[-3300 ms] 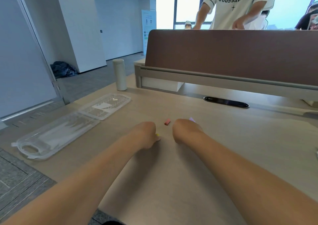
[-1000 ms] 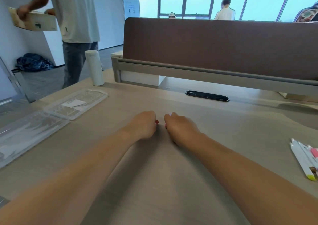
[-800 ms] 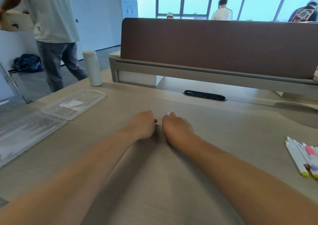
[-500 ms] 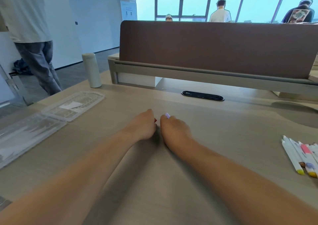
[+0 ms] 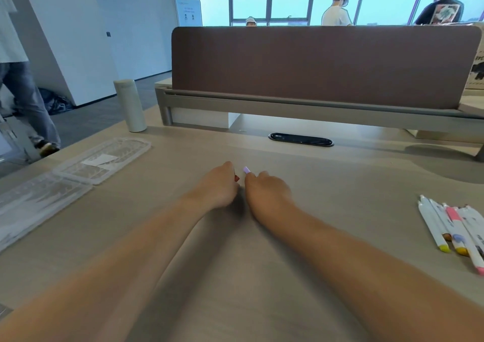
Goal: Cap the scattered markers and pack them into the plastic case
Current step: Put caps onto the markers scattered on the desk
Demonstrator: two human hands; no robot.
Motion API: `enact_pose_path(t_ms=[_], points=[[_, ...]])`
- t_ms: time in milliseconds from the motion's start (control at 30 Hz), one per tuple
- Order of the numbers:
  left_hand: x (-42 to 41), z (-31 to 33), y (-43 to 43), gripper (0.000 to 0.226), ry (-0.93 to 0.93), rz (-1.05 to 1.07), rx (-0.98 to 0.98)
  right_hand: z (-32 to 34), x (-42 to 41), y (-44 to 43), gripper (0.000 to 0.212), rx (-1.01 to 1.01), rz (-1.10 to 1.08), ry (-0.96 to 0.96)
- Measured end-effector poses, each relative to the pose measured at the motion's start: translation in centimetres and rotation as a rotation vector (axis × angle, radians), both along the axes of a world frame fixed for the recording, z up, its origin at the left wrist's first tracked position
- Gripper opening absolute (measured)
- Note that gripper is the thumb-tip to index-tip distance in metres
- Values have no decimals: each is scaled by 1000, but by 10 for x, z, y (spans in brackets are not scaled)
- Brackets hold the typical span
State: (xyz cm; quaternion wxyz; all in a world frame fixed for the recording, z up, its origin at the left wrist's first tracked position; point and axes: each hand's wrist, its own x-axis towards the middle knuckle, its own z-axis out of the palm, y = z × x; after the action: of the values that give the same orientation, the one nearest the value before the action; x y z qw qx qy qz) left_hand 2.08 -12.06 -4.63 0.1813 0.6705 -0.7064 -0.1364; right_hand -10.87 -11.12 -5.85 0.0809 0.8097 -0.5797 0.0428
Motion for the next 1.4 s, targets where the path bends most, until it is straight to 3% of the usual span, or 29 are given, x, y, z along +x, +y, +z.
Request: enact_pose_path(t_ms=[300, 467, 600, 700, 967, 1167, 1400], points=[[-2, -6, -4, 26, -12, -18, -26, 8, -14, -3, 34, 5, -3, -158], [-6, -8, -12, 11, -61, 9, -76, 9, -20, -8, 37, 19, 41, -144], [-12, -5, -17, 13, -98, -19, -127, 8, -24, -12, 31, -1, 38, -133], [-16, -3, -27, 34, -169, -101, -118, 4, -24, -19, 29, -16, 11, -120], [-21, -4, -42, 18, -347, -100, -88, 1, -20, -28, 28, -11, -8, -116], [-20, -4, -38, 12, -382, -121, -95, 5, -15, -21, 30, 9, -36, -117], [-15, -7, -25, 21, -306, -106, -70, 7, -15, -4, 32, 73, -52, -100]])
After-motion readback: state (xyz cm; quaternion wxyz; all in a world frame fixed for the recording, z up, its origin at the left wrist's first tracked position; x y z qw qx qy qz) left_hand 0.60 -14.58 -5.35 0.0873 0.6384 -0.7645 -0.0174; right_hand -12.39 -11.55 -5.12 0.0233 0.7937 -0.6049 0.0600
